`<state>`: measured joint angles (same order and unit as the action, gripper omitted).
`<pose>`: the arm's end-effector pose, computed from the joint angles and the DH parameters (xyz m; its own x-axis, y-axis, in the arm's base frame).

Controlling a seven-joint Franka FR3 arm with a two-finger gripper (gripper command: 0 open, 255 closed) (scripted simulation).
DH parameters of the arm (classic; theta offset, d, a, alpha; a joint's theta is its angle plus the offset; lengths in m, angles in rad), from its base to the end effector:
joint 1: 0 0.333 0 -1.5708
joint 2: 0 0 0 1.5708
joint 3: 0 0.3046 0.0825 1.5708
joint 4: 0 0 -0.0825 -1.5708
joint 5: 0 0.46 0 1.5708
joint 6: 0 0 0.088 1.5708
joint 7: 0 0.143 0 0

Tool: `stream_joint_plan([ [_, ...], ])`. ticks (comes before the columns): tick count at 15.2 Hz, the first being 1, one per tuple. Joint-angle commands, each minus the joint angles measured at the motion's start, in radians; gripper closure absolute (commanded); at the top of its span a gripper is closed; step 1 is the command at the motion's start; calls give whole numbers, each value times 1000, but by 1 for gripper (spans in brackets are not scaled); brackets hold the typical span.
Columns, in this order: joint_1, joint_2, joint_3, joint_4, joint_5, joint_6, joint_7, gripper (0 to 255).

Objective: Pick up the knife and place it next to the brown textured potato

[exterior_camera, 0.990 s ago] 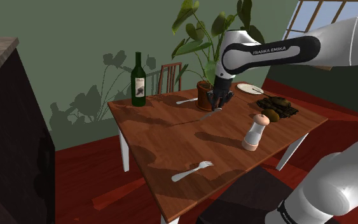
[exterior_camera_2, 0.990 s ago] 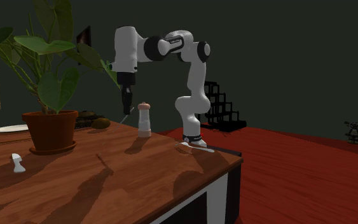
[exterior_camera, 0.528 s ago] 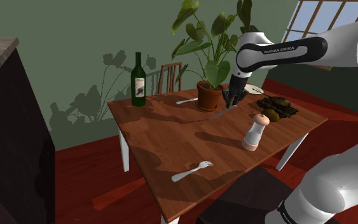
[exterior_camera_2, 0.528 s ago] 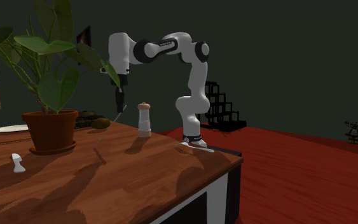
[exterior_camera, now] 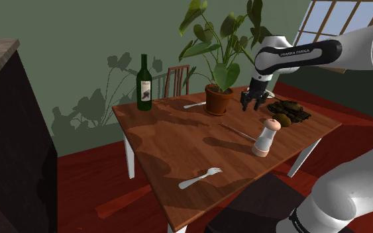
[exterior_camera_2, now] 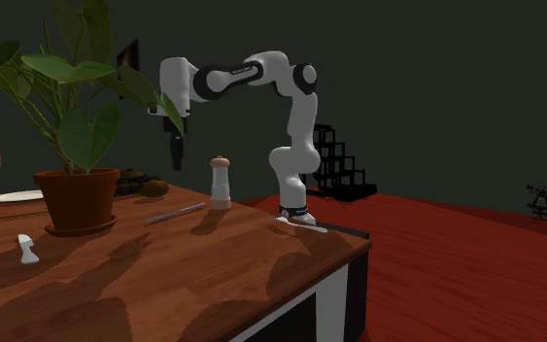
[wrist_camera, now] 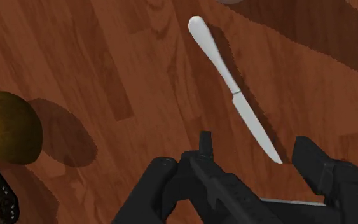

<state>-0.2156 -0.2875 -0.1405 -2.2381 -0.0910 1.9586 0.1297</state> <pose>0.5031 -0.1968 0.4108 0.9022 -0.4311 0.0110 -0.4312 -0.9012 0.0436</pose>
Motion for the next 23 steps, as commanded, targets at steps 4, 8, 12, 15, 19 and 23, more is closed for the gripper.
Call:
stream_joint_plan([
  [4,41,55,-48,-92,0,108,-345,0],
  [8,69,119,-83,-158,-4,202,-639,0],
  [12,68,147,-87,-188,-2,260,-642,0],
  [15,67,171,-89,-209,1,304,-645,0],
  [19,67,176,-90,-212,2,313,-646,0],
  [23,67,176,-90,-212,2,312,-646,0],
])
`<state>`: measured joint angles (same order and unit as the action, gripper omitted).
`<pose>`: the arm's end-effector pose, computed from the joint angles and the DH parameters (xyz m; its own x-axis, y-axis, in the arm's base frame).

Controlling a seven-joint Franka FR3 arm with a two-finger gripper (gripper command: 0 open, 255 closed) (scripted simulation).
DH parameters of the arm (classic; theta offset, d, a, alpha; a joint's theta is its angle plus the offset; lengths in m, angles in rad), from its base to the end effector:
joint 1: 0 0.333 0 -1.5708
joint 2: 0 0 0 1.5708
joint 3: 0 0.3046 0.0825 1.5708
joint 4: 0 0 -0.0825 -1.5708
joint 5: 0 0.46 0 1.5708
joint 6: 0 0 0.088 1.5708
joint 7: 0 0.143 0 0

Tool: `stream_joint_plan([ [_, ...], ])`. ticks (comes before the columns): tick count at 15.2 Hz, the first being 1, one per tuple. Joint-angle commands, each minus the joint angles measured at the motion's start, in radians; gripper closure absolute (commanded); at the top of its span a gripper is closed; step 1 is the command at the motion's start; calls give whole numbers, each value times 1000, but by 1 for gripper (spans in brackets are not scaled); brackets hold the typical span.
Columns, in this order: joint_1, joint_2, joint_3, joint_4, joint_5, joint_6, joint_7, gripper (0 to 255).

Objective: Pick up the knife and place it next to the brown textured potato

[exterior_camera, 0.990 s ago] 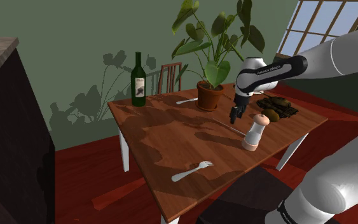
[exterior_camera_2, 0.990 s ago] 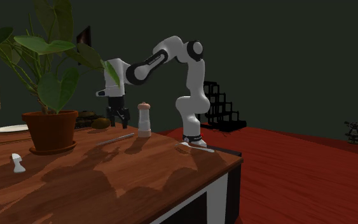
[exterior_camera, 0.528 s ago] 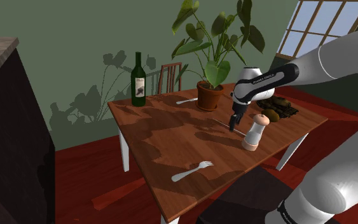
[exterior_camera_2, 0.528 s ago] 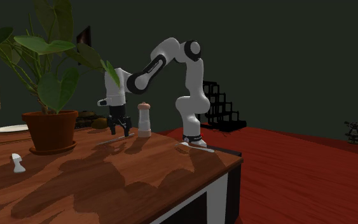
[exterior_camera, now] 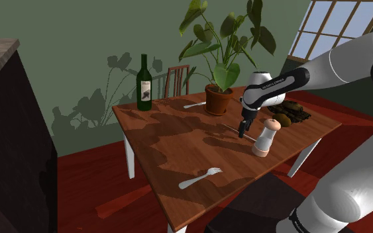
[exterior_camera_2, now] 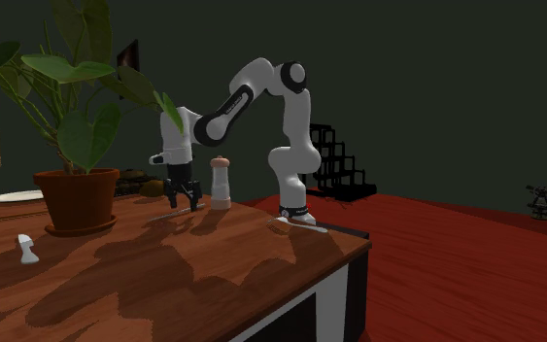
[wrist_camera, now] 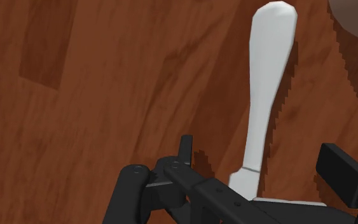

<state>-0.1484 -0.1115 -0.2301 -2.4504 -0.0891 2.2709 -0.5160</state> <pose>0.4773 -0.1914 0.2345 0.9769 0.1977 -0.0809 0.1982 -0.9802 -0.0016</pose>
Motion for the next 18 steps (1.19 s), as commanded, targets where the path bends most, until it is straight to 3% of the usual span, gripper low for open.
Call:
stream_joint_plan([
  [1,0,0,0,0,0,0,0,0],
  [2,0,0,0,0,0,0,0,255],
  [11,0,0,0,0,0,0,0,255],
  [18,-1,-61,5,42,-8,-102,5,255],
])
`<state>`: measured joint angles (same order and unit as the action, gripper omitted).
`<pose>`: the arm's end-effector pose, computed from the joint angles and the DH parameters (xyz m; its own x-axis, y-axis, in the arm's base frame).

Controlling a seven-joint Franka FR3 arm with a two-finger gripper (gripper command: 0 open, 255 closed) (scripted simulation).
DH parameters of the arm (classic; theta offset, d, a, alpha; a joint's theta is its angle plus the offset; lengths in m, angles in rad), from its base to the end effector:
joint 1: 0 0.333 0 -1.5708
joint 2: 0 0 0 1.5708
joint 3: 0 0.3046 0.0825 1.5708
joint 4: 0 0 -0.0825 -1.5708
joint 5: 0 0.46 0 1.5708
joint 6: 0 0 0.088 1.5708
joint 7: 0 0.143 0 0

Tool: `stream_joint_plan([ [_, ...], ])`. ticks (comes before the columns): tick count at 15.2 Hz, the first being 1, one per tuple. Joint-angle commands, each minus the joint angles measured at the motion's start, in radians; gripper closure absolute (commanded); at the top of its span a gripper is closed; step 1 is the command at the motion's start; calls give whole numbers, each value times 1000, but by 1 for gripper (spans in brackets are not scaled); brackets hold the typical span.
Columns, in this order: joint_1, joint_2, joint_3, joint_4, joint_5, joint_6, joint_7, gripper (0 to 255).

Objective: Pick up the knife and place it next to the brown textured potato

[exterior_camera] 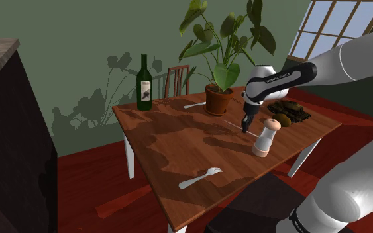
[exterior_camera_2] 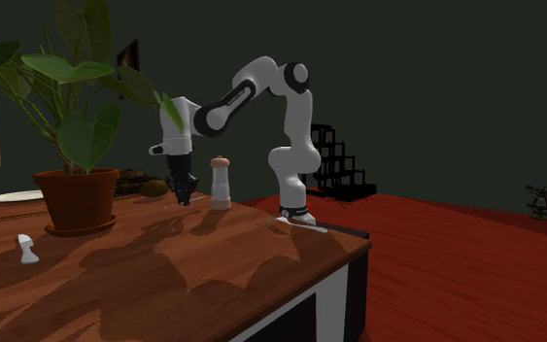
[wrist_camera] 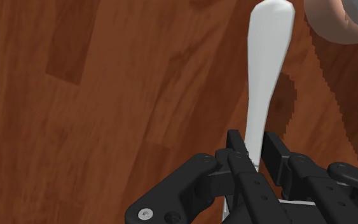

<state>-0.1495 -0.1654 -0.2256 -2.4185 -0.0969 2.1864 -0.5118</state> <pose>0.4815 -0.1923 0.2704 0.9769 0.1978 -0.0804 0.1983 -0.9801 -0.0014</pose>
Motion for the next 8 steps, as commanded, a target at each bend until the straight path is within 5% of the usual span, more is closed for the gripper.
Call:
stream_joint_plan([
  [1,0,-15,2,16,-1,-32,1,255],
  [8,0,-62,8,70,-5,-132,3,255],
])
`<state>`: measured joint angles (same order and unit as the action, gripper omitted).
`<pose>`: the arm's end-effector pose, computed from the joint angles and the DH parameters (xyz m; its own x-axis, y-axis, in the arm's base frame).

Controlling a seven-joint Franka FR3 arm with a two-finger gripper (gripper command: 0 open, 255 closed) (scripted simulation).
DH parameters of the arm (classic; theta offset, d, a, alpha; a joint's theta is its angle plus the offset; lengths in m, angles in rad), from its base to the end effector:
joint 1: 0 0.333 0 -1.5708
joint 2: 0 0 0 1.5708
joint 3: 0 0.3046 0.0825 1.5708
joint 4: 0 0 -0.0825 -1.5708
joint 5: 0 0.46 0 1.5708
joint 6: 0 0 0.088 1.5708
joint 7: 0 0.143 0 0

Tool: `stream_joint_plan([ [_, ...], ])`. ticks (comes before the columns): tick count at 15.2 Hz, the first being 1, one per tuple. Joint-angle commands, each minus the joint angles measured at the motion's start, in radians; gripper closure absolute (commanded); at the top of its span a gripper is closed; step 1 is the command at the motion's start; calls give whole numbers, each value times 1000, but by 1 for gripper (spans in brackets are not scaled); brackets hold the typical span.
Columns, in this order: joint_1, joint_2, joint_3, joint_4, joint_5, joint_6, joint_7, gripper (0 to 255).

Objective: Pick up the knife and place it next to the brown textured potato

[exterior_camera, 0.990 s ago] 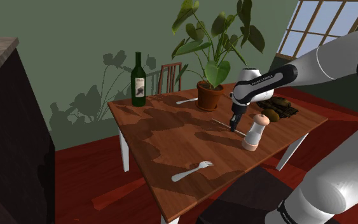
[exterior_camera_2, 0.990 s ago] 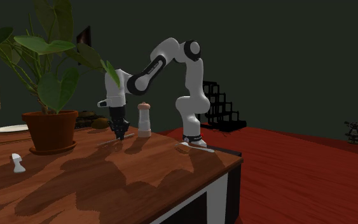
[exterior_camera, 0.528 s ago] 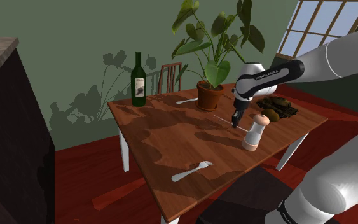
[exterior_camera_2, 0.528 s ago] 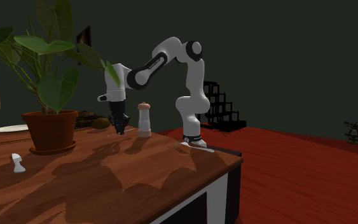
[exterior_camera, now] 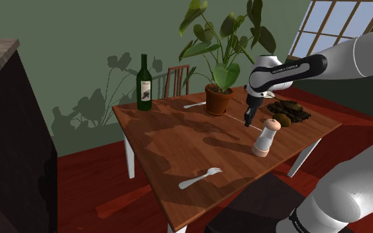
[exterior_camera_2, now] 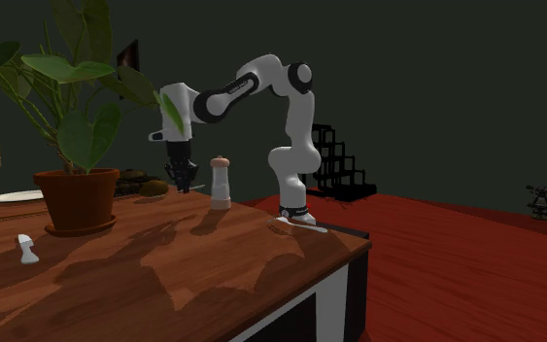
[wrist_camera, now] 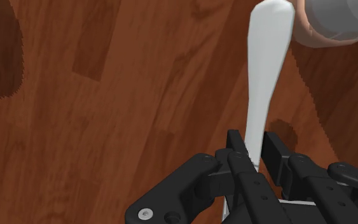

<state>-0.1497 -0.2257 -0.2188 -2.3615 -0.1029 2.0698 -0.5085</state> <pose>0.4865 -0.1934 0.3205 0.9770 0.1976 -0.0804 0.1982 -0.9802 -0.0012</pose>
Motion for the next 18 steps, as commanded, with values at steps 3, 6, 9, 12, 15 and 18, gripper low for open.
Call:
stream_joint_plan([
  [3,1,-18,3,39,0,-58,0,255],
  [6,1,-32,6,67,0,-100,0,255],
  [9,2,-45,8,97,0,-141,-1,255],
  [12,2,-54,11,128,0,-183,-1,255],
  [15,-8,-63,-3,143,-7,-204,-25,255],
  [18,-41,-70,-51,141,-28,-202,-95,255],
])
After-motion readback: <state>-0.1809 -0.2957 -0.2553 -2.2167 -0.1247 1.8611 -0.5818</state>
